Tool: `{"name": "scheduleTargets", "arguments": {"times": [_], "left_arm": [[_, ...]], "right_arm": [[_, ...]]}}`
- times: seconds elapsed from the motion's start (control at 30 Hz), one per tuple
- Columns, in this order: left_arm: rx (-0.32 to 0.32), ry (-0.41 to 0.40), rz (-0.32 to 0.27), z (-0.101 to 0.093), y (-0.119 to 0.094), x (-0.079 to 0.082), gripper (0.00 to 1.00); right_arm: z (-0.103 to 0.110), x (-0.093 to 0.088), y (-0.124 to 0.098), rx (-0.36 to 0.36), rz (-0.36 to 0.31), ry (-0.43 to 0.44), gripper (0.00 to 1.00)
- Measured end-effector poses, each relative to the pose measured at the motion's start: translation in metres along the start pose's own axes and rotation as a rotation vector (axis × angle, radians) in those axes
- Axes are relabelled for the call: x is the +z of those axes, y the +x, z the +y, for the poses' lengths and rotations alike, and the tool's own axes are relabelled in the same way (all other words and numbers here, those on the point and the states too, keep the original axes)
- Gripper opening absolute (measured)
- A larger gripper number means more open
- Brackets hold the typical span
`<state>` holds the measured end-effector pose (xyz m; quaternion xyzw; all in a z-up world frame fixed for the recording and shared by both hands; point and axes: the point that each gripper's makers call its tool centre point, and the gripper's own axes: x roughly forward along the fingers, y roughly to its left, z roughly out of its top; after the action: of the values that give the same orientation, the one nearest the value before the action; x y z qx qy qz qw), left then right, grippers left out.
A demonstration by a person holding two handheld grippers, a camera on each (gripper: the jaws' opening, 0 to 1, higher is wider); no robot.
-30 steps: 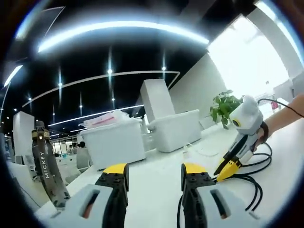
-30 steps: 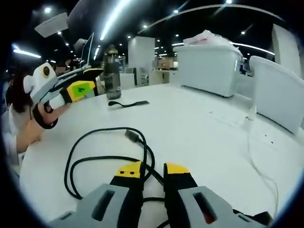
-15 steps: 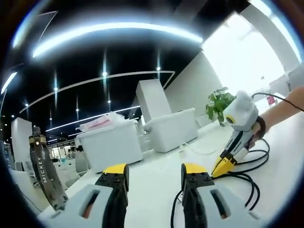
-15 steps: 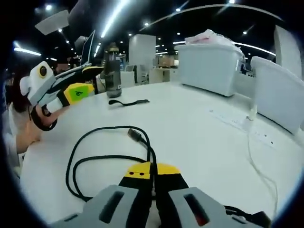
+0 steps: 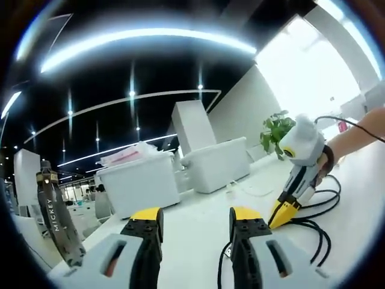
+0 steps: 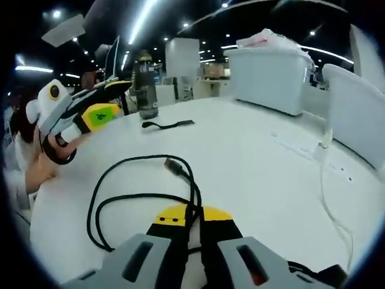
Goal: Coil the Type-C to USB data cable on the desktop and secure it with Velcro straps.
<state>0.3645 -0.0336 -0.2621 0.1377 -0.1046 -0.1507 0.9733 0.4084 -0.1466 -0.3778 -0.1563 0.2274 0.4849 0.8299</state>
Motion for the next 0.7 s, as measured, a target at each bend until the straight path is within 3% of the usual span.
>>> {"name": "scheduleTargets", "arguments": {"times": [0.17, 0.23, 0.27, 0.33, 0.47, 0.53, 0.6, 0.7], "left_arm": [[-0.003, -0.002, 0.008, -0.001, 0.000, -0.002, 0.45], [-0.004, -0.002, 0.011, -0.001, 0.000, -0.003, 0.45], [-0.005, -0.002, 0.011, -0.001, 0.000, -0.003, 0.45], [-0.006, 0.000, 0.009, -0.001, 0.001, -0.002, 0.45], [-0.012, -0.002, 0.007, -0.004, 0.001, -0.002, 0.45], [-0.013, 0.001, 0.009, -0.005, 0.000, -0.002, 0.45], [-0.014, 0.007, 0.011, -0.005, 0.000, -0.002, 0.45], [-0.016, 0.005, 0.006, -0.006, 0.000, -0.001, 0.45]], "right_arm": [[0.005, 0.002, -0.002, -0.020, 0.032, -0.119, 0.02], [0.003, 0.005, -0.007, -0.060, 0.024, -0.174, 0.00], [0.001, 0.012, -0.009, -0.090, -0.021, -0.215, 0.00], [-0.001, 0.011, -0.020, -0.138, -0.007, -0.281, 0.00], [0.002, 0.004, -0.025, -0.111, -0.010, -0.206, 0.00], [0.003, 0.007, -0.028, -0.101, -0.057, -0.077, 0.01], [0.007, 0.004, -0.033, -0.069, -0.059, 0.038, 0.03], [0.014, -0.008, -0.034, -0.043, -0.015, 0.083, 0.11]]}}
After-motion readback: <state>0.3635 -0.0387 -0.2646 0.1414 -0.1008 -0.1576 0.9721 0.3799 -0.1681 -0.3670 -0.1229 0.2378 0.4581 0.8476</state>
